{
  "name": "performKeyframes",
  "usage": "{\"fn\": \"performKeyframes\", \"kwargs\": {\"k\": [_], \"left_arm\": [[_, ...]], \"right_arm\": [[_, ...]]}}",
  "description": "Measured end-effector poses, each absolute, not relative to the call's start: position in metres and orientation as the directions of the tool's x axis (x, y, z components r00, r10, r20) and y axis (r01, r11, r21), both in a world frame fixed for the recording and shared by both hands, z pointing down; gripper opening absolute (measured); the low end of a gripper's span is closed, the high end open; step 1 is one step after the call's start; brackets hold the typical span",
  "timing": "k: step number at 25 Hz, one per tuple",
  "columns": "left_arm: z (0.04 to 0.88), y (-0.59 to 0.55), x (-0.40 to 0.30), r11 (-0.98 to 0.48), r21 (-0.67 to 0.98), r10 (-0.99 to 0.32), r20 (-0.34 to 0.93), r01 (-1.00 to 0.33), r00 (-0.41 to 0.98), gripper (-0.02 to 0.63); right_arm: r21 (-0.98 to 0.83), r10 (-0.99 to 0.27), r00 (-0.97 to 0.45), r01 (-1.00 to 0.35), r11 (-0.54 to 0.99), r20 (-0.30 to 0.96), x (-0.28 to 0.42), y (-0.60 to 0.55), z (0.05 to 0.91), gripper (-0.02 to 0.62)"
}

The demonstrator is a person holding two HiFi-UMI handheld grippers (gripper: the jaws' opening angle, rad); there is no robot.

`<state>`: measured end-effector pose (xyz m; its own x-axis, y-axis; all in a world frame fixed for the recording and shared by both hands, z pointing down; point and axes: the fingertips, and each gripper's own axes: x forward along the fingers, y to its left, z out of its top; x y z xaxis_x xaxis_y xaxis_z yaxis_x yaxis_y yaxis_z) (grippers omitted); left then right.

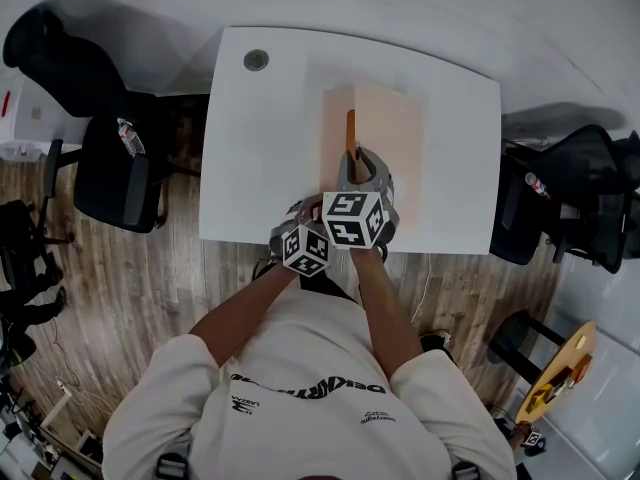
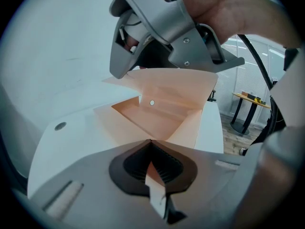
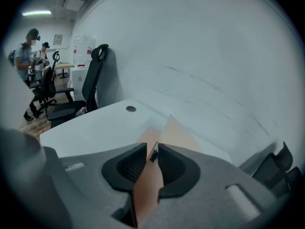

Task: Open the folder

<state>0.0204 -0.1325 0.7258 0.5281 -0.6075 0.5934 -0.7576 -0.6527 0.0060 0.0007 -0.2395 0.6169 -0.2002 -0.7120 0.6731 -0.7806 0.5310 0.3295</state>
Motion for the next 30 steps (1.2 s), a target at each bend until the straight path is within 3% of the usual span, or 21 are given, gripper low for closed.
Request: {"fn": "performKeyframes", "kwargs": {"k": [30], "left_arm": [[0.726, -0.135, 0.022, -0.665, 0.027, -0.547, 0.663, -0.746, 0.512, -0.009]], "right_arm": [[0.328, -0.823, -0.159, -0.863, 0.385, 0.546, 0.096, -0.248, 0.540, 0.020]]}}
